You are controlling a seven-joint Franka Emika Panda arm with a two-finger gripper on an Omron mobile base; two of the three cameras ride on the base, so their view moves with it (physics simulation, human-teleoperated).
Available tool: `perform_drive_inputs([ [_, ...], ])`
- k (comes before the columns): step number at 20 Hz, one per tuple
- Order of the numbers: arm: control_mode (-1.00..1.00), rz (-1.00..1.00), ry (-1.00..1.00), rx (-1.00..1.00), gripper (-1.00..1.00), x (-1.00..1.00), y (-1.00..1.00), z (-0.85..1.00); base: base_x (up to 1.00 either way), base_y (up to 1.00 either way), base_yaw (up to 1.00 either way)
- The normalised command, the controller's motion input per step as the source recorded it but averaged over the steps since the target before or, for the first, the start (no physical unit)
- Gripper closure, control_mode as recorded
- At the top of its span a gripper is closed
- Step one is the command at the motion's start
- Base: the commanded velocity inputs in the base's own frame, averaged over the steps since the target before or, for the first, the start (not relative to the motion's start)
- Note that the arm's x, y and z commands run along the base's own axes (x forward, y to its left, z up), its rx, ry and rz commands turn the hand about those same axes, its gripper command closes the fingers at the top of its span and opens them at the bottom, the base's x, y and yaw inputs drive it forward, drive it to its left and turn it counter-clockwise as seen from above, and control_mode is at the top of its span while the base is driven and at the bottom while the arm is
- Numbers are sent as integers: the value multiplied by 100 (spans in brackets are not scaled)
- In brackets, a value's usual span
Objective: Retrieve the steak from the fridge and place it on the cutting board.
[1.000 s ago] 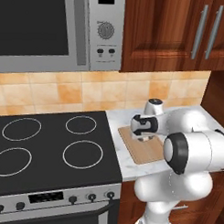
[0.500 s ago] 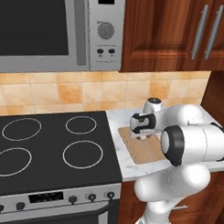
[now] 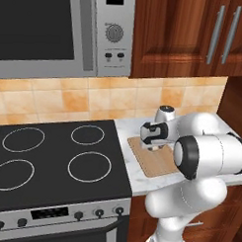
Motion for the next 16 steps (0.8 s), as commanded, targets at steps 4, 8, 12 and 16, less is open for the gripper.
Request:
perform_drive_inputs([
  [4,-100,0,0,0,-100,0,0,0,0,0,0],
  [8,-100,0,-2,2,-100,-19,-2,7,0,0,0],
  [12,-100,0,0,3,-100,-39,0,36,0,0,0],
  [16,-100,0,0,0,-100,-83,0,56,0,0,0],
])
